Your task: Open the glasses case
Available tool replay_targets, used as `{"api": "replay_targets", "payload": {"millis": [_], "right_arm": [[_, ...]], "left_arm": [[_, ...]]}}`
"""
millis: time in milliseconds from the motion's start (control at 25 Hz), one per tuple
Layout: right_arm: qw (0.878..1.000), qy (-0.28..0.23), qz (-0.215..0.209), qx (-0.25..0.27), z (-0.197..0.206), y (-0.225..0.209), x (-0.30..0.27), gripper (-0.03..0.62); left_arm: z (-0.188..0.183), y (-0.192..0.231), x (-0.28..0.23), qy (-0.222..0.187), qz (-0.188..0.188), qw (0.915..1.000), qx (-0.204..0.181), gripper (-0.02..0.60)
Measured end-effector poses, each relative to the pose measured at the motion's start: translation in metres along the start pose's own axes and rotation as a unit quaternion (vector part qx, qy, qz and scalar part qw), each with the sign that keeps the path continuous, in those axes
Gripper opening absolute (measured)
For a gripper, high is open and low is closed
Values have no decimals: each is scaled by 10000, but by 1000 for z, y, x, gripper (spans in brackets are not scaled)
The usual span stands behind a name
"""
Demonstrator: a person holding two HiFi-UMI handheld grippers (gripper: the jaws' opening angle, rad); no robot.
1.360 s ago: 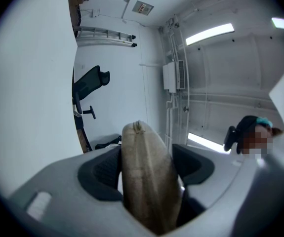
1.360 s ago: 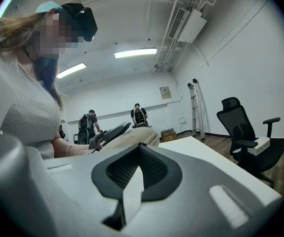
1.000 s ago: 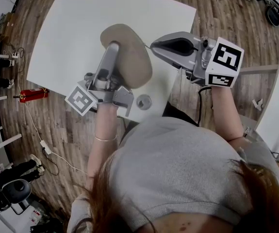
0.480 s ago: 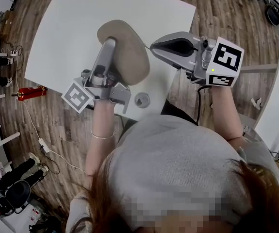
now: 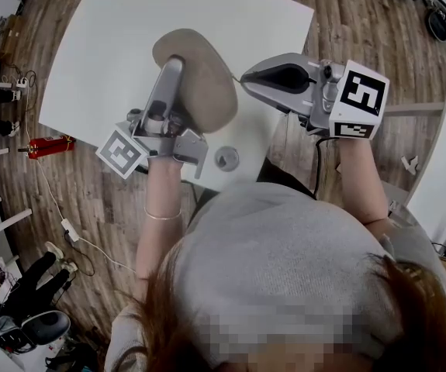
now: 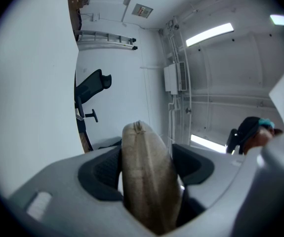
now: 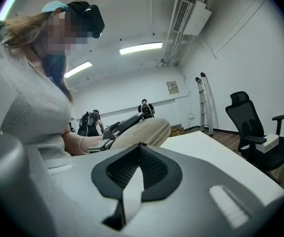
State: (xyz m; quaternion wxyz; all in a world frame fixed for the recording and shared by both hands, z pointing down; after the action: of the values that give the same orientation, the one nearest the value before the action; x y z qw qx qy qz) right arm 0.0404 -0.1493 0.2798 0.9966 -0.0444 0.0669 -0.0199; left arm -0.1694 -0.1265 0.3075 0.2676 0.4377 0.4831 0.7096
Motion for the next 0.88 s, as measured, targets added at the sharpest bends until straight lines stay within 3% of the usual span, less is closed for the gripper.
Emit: {"api": "replay_targets", "payload": {"millis": [880], "right_arm": [[9985,142,-522,129,5,3,-5,3]], "left_arm": [[-13,1,-2,-180,-52,9998,-18,313]]}}
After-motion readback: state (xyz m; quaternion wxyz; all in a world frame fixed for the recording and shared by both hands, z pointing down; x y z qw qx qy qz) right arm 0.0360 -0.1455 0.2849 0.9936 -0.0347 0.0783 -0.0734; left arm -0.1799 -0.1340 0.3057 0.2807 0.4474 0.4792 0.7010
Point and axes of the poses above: the fingertips, and each gripper's own axes: x backward along the fingers, y to its left, z out of its underside, the point moved 8 cm from there along x, backward along the fingers, and after that the axes turned 8 degrees about x, right-handed, at the moved point
